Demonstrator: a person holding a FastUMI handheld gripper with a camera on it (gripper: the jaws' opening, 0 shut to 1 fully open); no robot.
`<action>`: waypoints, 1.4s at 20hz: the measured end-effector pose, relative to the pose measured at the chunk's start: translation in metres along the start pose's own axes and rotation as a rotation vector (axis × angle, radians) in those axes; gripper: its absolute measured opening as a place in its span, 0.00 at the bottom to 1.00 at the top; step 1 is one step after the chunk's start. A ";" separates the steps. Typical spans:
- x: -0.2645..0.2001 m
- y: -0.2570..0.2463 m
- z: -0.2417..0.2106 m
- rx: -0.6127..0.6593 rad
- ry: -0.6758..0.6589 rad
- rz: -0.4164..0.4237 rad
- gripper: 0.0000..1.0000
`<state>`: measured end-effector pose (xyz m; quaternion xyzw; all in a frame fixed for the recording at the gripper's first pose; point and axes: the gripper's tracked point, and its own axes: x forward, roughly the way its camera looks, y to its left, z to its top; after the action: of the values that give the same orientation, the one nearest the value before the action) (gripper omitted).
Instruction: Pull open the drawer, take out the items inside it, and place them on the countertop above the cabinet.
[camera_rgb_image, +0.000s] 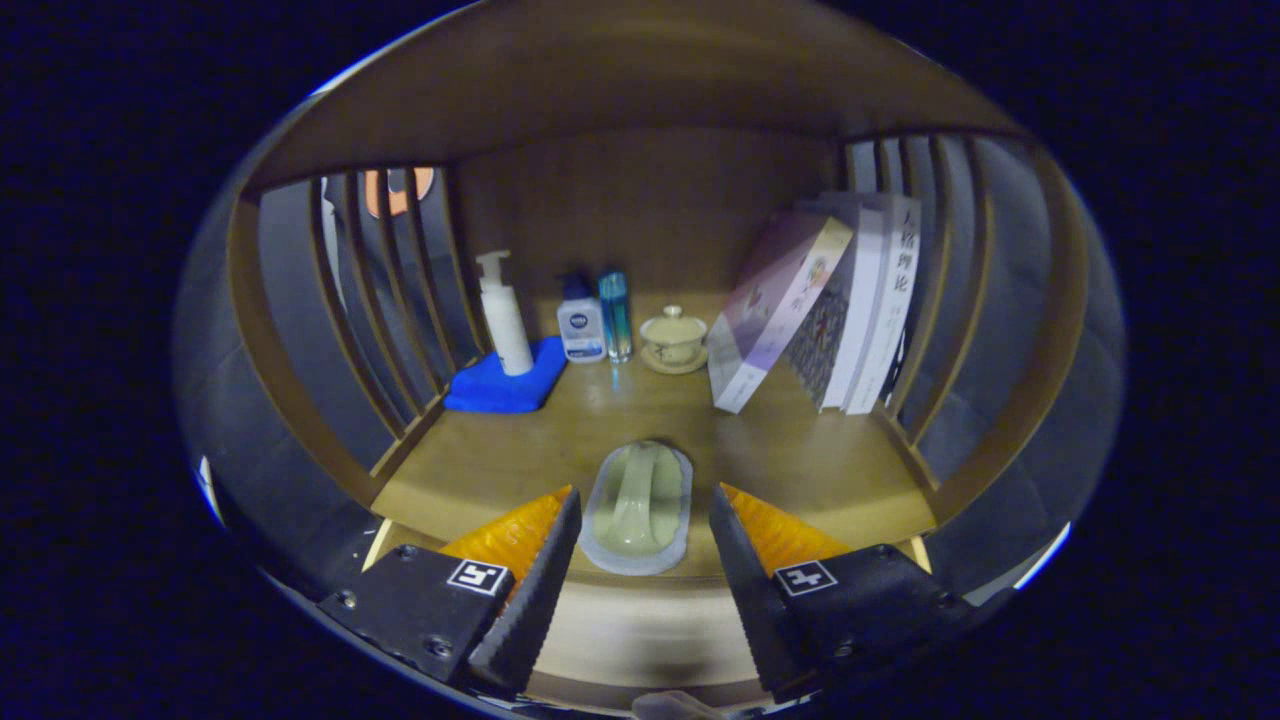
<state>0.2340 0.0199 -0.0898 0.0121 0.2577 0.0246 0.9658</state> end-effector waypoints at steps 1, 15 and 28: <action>-0.013 0.005 0.003 -0.014 -0.043 0.015 0.84; -0.167 -0.004 -0.054 0.054 -0.417 0.004 1.00; -0.133 0.000 -0.204 0.014 -0.343 0.011 0.99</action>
<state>0.0168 0.0150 -0.2007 0.0242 0.0894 0.0258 0.9954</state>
